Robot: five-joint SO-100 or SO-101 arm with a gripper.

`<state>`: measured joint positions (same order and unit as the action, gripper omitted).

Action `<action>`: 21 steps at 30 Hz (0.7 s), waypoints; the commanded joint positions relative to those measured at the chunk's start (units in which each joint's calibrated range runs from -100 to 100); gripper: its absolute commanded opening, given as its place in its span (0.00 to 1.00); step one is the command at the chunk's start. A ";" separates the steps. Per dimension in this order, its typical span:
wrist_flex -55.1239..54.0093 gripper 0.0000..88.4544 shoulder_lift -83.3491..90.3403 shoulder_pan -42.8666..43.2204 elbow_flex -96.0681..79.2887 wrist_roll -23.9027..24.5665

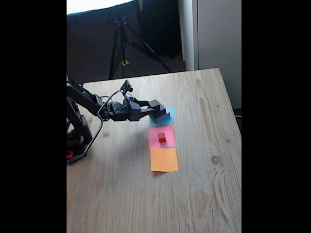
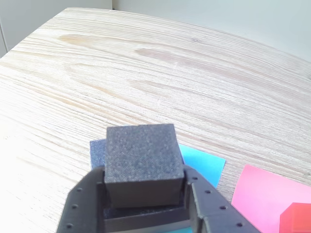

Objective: Tower of hanoi

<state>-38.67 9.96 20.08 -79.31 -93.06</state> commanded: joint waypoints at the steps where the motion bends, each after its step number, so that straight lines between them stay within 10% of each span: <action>1: -1.76 0.07 -0.27 -0.48 0.77 -0.92; 21: -2.08 0.16 -2.24 -0.57 2.31 0.25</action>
<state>-39.79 7.31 20.08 -78.53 -93.23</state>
